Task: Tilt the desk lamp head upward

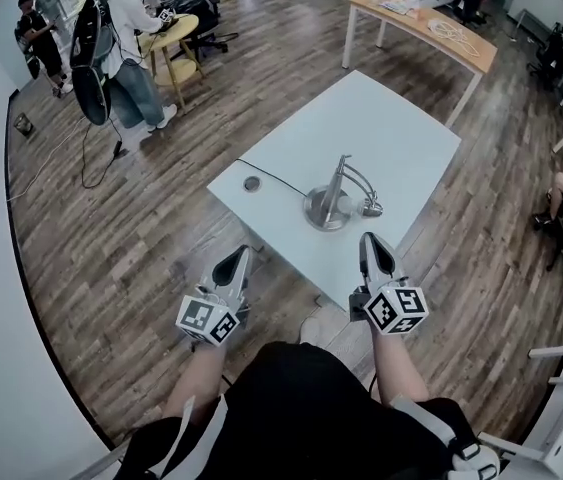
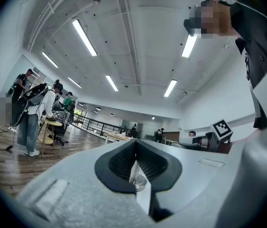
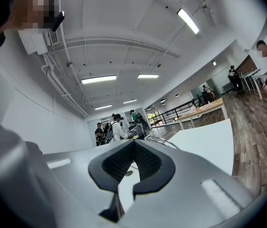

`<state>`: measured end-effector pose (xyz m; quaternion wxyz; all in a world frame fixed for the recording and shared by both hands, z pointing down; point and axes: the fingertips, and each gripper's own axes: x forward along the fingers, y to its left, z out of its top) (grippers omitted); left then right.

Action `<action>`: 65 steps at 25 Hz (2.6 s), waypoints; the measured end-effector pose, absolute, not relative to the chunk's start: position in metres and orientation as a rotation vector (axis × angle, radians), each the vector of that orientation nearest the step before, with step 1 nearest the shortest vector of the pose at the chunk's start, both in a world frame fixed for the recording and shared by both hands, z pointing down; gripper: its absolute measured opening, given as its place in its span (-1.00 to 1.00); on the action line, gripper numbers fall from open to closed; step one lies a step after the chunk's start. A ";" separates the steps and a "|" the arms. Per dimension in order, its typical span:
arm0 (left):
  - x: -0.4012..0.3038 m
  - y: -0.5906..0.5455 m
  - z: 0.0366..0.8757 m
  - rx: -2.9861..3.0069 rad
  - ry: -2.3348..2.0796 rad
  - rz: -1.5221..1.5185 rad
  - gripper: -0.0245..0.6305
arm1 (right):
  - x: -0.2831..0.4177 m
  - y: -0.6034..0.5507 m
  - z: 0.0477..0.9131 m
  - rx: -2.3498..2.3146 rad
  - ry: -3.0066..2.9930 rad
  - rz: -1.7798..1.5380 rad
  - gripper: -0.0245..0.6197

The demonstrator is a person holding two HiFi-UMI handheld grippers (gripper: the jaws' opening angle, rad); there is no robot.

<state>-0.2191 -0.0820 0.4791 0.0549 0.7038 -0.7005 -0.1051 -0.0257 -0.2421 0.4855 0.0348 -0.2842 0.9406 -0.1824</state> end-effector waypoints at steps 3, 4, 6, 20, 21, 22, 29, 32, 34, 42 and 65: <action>-0.228 -0.104 0.485 2.123 -2.136 -0.310 -0.93 | -0.034 -0.262 0.489 -0.852 2.894 -0.560 -0.91; -0.230 -0.112 0.487 2.124 -2.137 -0.309 -0.93 | -0.037 -0.268 0.490 -0.845 2.898 -0.557 -0.91; -0.233 -0.128 0.490 2.123 -2.139 -0.305 -0.93 | -0.041 -0.280 0.493 -0.826 2.904 -0.559 -0.91; -0.232 -0.195 0.500 2.132 -2.098 -0.295 -0.93 | -0.052 -0.317 0.494 -0.734 2.936 -0.522 -0.91; -0.232 -0.198 0.500 2.140 -2.089 -0.296 -0.93 | -0.052 -0.318 0.493 -0.740 2.931 -0.519 -0.91; -0.233 -0.201 0.500 2.150 -2.078 -0.295 -0.93 | -0.052 -0.319 0.492 -0.750 2.925 -0.517 -0.91; -0.247 -0.228 0.506 2.242 -1.958 -0.253 -0.93 | -0.050 -0.325 0.493 -0.898 2.875 -0.503 -0.91; -0.251 -0.245 0.512 2.291 -1.892 -0.214 -0.93 | -0.045 -0.326 0.494 -0.980 2.847 -0.504 -0.91; -0.249 -0.256 0.515 2.331 -1.839 -0.194 -0.93 | -0.039 -0.328 0.495 -1.042 2.826 -0.504 -0.91; -0.222 -0.296 0.543 2.468 -1.592 -0.071 -0.93 | -0.021 -0.332 0.503 -1.235 2.751 -0.526 -0.91; -0.180 -0.323 0.698 2.696 -0.911 0.610 -0.36 | -0.018 -0.312 0.547 -1.589 2.543 -0.707 -0.91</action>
